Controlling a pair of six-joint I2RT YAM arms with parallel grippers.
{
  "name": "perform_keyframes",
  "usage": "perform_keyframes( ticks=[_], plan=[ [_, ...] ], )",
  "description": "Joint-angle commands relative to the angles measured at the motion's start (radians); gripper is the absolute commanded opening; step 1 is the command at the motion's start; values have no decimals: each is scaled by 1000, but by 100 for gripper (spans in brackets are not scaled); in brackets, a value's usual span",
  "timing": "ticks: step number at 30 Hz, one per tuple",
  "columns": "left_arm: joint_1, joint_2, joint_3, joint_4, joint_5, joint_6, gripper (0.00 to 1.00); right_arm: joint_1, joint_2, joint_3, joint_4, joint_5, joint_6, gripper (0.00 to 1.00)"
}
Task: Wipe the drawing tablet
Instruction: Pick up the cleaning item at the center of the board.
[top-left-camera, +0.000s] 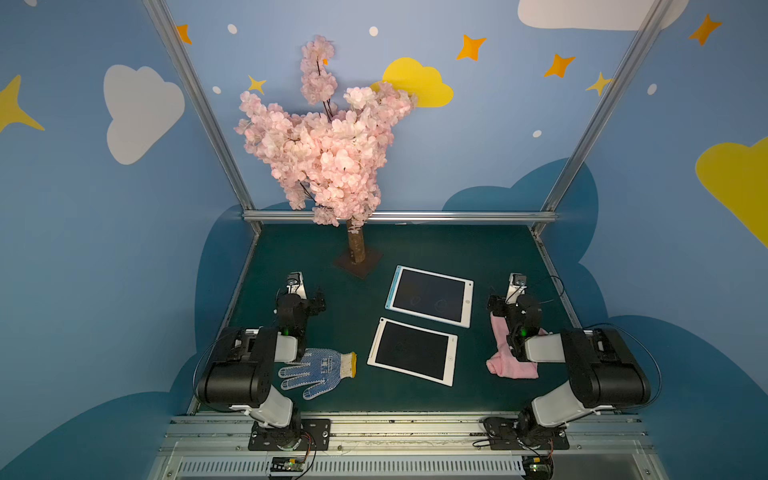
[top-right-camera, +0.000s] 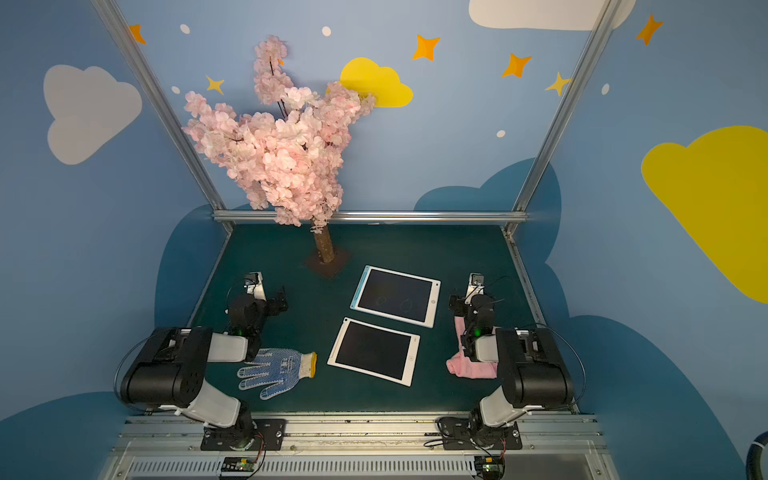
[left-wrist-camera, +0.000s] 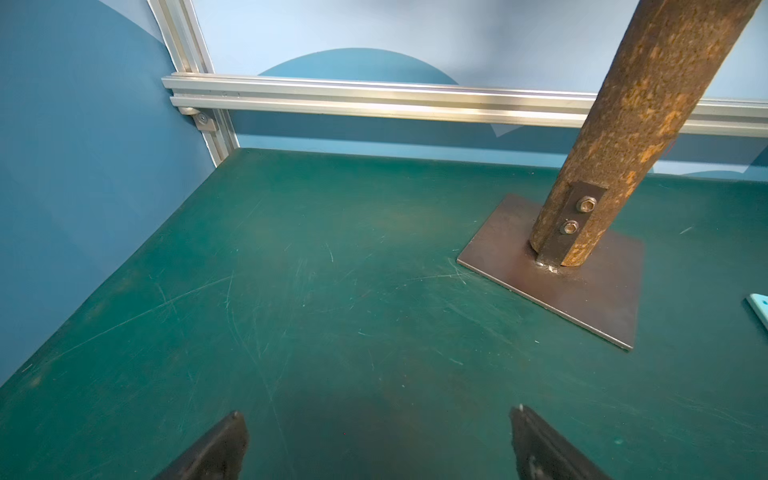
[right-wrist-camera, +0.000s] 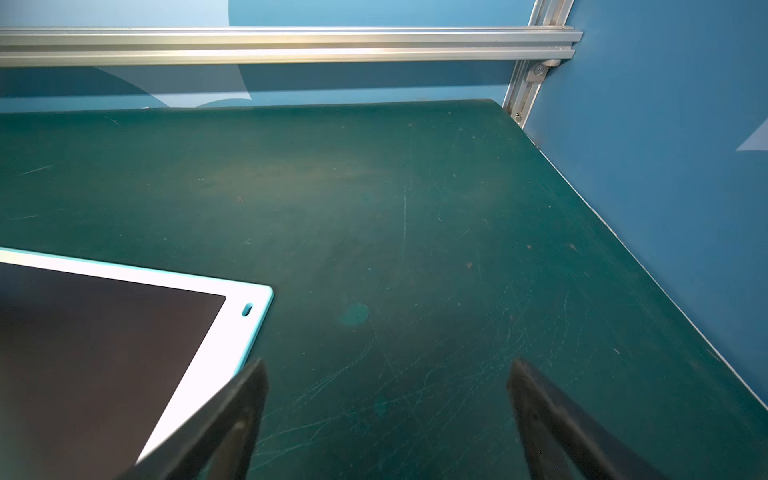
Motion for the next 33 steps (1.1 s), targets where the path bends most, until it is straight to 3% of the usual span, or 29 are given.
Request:
perform_keyframes(
  ticks=[1, 22, 28, 30, 33],
  plan=[
    [3, 3, -4, 0, 8, 5, 100, 5, 3, 19, -7, -3, -1, 93],
    [-17, -30, -3, -19, -25, 24, 100, 19, -24, 11, -5, 34, -10, 93],
    [-149, -217, 66, -238, -185, 141, 100, 112, -237, 143, -330, 130, -75, 93],
    [-176, -271, 86, -237, -199, 124, 100, 129, -280, 202, -343, 126, -81, 93],
    [-230, -341, 155, -297, -253, 119, 100, 164, -321, 382, -506, 146, -90, 93]
  ],
)
